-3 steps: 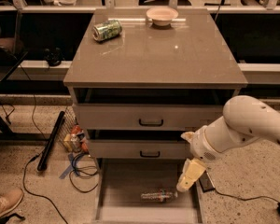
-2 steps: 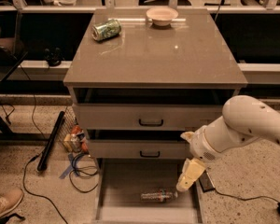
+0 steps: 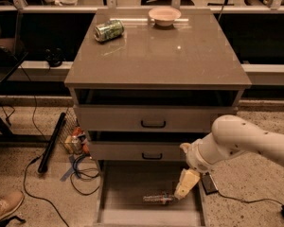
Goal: Pick water bottle from bottom drawer and place on counter
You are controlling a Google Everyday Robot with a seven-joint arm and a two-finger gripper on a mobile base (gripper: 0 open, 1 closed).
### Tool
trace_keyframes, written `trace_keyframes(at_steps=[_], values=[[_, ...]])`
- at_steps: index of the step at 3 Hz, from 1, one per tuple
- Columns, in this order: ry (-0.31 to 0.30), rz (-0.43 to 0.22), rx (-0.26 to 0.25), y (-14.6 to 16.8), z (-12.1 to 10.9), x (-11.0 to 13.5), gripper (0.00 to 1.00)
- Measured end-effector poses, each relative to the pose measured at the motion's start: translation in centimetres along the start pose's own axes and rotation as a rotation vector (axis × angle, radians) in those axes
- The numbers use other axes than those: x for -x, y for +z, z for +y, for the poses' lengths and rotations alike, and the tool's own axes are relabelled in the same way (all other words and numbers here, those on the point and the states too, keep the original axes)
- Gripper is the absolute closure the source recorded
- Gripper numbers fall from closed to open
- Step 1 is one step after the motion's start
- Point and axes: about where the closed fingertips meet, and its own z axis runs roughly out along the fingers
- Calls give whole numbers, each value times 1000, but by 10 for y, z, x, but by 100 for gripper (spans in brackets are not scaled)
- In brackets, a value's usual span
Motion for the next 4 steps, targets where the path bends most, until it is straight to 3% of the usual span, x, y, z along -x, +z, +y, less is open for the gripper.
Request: trace_keyframes(at_steps=[1, 3, 4], values=[[15, -19, -15, 80, -24, -37, 0], [10, -49, -3, 98, -29, -48, 0], [-6, -88, 16, 139, -45, -71, 0]])
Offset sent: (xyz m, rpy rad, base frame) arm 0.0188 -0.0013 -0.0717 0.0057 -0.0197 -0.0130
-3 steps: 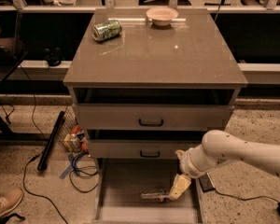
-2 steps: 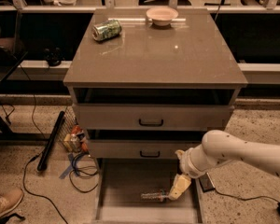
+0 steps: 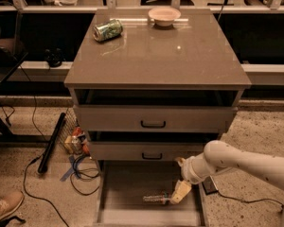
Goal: Pick water bottle from bottom drawer and place on counter
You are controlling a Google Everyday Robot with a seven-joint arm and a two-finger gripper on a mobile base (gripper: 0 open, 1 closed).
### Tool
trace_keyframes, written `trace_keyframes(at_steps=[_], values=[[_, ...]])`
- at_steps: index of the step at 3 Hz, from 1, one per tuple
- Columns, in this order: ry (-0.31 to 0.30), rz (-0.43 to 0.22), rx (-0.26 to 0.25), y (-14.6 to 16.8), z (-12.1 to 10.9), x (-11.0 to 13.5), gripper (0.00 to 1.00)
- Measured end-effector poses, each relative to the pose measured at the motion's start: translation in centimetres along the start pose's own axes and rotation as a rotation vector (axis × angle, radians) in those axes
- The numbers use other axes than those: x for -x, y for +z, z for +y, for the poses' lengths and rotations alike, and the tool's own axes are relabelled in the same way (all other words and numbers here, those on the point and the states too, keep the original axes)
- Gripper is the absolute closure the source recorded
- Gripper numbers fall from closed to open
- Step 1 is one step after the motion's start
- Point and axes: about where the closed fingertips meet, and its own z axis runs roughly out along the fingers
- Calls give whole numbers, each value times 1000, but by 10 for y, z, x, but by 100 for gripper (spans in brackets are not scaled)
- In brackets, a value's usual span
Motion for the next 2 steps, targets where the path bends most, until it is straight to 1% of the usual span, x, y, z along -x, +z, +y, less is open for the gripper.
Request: trace_keyframes(at_steps=[1, 2], values=[[30, -46, 60, 74, -9, -41, 0], [28, -45, 59, 73, -9, -40, 0]])
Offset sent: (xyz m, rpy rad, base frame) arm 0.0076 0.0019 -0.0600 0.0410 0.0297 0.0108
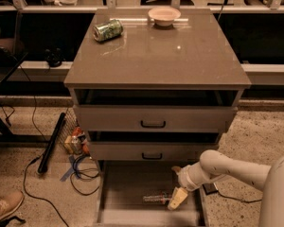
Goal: Pick water bottle from bottom drawer and place on counter
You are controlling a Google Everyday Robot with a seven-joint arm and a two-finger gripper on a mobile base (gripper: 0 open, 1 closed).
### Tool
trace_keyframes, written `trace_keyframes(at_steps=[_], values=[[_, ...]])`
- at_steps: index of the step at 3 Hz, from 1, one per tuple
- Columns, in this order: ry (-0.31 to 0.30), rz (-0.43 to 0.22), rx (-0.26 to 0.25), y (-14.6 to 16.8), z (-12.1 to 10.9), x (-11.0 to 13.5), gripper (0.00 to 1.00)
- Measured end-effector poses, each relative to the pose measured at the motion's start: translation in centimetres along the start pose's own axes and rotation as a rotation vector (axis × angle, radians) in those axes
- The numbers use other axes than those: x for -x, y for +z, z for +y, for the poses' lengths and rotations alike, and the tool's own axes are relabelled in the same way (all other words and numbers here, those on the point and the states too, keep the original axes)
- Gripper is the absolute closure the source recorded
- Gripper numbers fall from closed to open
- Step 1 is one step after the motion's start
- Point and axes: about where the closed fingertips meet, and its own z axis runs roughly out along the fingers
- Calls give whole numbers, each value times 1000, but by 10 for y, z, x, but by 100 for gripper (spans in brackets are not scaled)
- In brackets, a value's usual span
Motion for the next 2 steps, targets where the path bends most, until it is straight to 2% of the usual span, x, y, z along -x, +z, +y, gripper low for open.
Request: trace_keyframes(at_steps=[1, 2], values=[[-5, -7, 13, 15, 0, -6, 0], [-36, -19, 20, 47, -5, -16, 0]])
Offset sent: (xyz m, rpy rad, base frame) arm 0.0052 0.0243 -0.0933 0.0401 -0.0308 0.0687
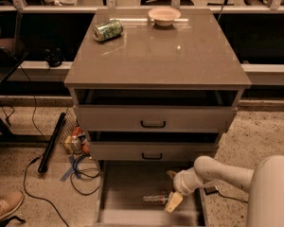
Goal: Pick water bottle from bottom drawer and place on counter
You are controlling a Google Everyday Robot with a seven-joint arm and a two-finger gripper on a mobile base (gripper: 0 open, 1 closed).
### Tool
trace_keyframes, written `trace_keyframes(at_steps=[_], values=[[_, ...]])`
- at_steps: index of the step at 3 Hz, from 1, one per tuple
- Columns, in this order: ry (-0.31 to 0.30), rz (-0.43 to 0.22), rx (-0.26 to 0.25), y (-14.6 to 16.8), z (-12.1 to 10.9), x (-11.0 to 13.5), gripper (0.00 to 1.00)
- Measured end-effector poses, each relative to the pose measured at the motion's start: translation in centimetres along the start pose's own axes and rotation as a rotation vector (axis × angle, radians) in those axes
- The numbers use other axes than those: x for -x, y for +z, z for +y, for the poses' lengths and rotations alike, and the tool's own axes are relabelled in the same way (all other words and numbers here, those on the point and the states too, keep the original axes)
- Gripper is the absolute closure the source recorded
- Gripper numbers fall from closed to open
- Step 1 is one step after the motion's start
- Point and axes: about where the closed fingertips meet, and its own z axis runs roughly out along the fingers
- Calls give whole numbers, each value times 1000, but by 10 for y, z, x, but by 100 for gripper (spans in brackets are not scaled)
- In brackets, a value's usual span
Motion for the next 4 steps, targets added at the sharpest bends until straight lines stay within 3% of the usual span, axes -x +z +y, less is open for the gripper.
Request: trace_keyframes(at_steps=[4], values=[[-17, -36, -10, 114, -7, -38, 0]])
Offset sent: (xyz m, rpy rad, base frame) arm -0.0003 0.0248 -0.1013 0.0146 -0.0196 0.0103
